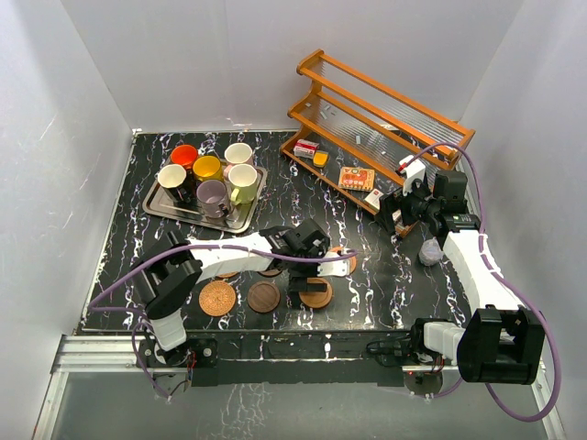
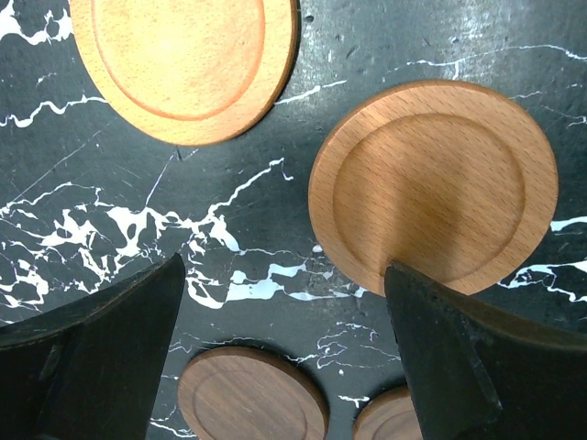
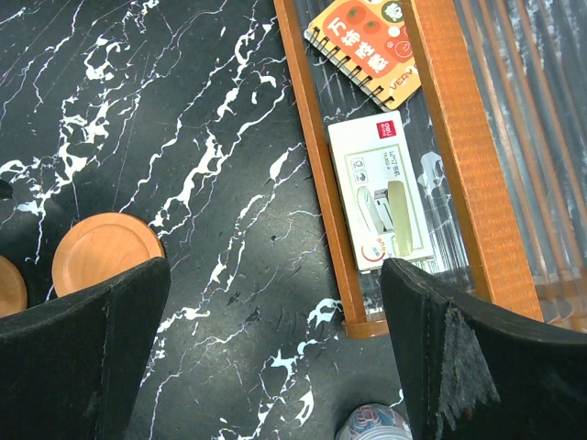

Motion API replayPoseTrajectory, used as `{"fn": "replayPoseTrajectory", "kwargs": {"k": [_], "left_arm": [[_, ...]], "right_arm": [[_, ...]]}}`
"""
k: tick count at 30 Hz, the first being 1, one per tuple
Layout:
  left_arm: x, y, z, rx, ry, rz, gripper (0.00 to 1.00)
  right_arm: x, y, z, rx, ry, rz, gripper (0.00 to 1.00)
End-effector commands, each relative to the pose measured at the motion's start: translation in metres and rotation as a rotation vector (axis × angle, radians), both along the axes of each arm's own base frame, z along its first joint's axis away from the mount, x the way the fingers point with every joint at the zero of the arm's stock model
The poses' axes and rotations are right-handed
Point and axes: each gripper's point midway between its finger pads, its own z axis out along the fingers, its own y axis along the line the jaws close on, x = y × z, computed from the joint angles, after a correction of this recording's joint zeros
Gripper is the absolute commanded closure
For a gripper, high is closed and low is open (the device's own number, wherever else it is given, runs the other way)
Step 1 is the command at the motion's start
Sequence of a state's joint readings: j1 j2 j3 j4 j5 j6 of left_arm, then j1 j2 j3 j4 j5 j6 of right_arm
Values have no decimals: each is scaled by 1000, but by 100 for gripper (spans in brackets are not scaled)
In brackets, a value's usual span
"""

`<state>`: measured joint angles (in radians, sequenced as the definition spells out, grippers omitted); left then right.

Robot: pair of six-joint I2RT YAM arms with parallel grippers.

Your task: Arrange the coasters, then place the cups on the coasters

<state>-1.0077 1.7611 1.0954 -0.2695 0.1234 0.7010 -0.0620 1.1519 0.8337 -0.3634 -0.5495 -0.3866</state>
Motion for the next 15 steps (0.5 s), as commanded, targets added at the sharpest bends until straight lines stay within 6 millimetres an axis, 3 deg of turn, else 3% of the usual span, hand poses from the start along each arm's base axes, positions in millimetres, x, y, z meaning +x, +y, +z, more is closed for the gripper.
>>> {"fn": "replayPoseTrajectory", "kwargs": {"k": [1, 15], "left_arm": [[-13, 43, -19, 149, 45, 5, 11], [-23, 52, -19, 167, 91, -4, 11]], "right_arm": [[5, -1, 11, -1, -52, 4, 2], [5, -1, 10, 1, -49, 4, 2]]}}
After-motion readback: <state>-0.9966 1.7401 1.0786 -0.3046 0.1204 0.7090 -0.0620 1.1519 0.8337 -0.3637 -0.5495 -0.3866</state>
